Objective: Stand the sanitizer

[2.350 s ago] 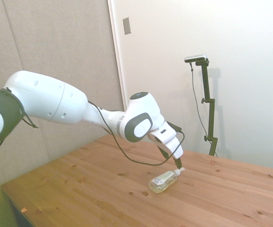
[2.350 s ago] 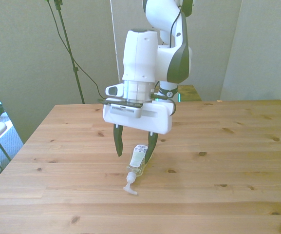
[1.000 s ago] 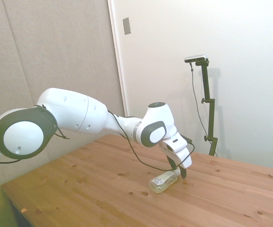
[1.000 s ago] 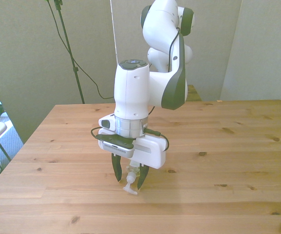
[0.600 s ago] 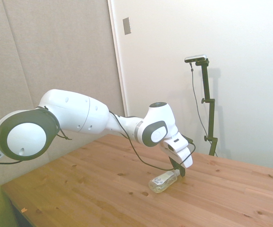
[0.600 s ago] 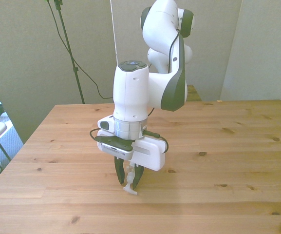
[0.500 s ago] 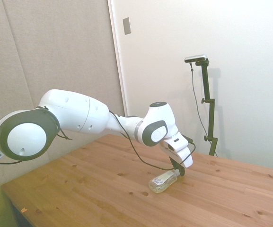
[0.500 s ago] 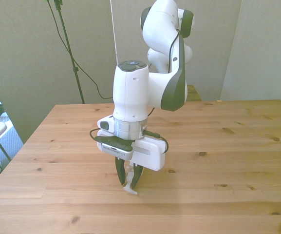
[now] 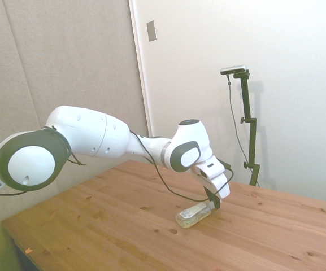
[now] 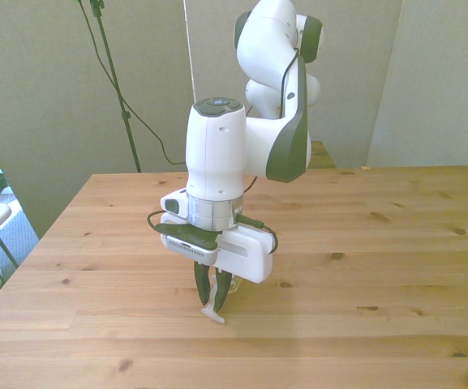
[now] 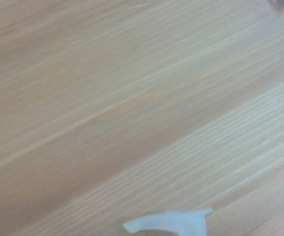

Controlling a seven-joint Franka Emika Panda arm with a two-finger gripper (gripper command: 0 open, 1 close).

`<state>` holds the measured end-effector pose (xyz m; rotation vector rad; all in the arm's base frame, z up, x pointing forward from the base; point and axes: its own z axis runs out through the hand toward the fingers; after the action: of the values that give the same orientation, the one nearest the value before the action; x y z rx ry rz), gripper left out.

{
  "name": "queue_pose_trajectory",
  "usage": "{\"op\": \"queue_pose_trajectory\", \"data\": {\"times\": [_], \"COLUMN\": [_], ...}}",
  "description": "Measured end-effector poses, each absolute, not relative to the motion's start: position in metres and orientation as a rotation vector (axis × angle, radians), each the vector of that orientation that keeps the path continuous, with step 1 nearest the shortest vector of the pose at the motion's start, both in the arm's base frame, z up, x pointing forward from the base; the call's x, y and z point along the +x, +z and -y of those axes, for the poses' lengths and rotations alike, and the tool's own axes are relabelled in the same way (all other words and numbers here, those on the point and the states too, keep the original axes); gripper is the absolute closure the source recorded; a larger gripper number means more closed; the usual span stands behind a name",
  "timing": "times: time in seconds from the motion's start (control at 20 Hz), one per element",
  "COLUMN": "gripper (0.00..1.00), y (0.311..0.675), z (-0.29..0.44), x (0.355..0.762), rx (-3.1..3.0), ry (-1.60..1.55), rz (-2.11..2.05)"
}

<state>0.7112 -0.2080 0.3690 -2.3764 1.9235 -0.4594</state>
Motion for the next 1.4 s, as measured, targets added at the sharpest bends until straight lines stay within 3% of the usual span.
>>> {"op": "queue_pose_trajectory", "data": {"times": [0.2,0.4,0.75,1.25,1.3,1.4], "gripper": [1.00,1.00,1.00,1.00,0.00,0.00], "y": [0.439,0.490,0.474,0.428,0.425,0.425], "z": [0.170,0.116,0.051,-0.003,-0.004,-0.005], "x": [0.714,0.689,0.667,0.651,0.650,0.647], "rx": [-2.300,-2.235,-2.109,-2.034,-2.040,-2.043], "ry": [-0.768,-1.009,-1.317,-1.436,-1.438,-1.440], "rz": [-1.812,-1.702,-1.580,-1.572,-1.573,-1.572]}}
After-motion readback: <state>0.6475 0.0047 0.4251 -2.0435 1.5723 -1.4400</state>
